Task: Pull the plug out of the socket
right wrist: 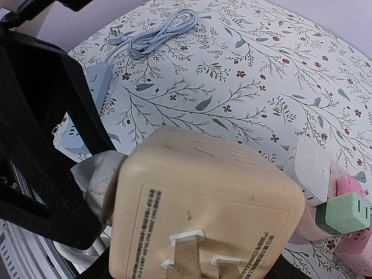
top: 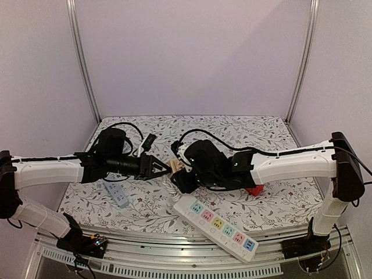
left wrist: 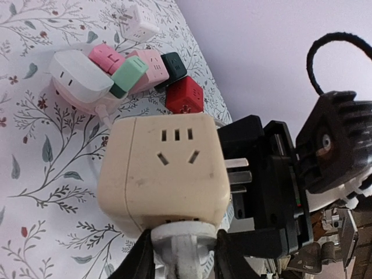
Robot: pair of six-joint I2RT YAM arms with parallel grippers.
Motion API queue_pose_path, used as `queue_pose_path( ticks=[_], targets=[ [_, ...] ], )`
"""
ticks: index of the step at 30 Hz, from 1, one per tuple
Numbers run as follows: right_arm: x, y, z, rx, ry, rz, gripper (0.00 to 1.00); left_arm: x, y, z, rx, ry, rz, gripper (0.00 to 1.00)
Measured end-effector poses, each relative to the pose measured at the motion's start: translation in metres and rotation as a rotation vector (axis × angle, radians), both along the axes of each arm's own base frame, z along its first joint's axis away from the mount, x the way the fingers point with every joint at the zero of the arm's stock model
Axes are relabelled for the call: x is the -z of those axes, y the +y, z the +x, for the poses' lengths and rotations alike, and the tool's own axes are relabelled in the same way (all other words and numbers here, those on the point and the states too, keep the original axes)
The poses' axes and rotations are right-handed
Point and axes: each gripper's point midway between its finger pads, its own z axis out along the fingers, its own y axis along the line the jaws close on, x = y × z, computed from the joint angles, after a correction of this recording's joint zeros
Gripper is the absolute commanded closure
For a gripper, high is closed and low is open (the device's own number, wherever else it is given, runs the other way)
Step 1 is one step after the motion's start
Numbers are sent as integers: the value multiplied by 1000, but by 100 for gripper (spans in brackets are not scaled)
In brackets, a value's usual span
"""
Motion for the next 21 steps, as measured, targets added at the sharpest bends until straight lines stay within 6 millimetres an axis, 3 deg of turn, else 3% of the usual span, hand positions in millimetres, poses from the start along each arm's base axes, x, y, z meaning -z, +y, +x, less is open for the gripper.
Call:
queue_pose_path(
  ticks=[3, 8, 21],
  targets=[
    [-2, -2, 2, 19, -1, -6, 99, 1, 0, 3, -16, 1, 2, 89],
    [0, -7, 5, 65, 23, -2, 99, 2, -4, 3, -30, -13, 10, 100],
    [4, -4, -1, 126, 172, 90, 100, 1, 1, -4, -163, -100, 1, 100]
  ],
)
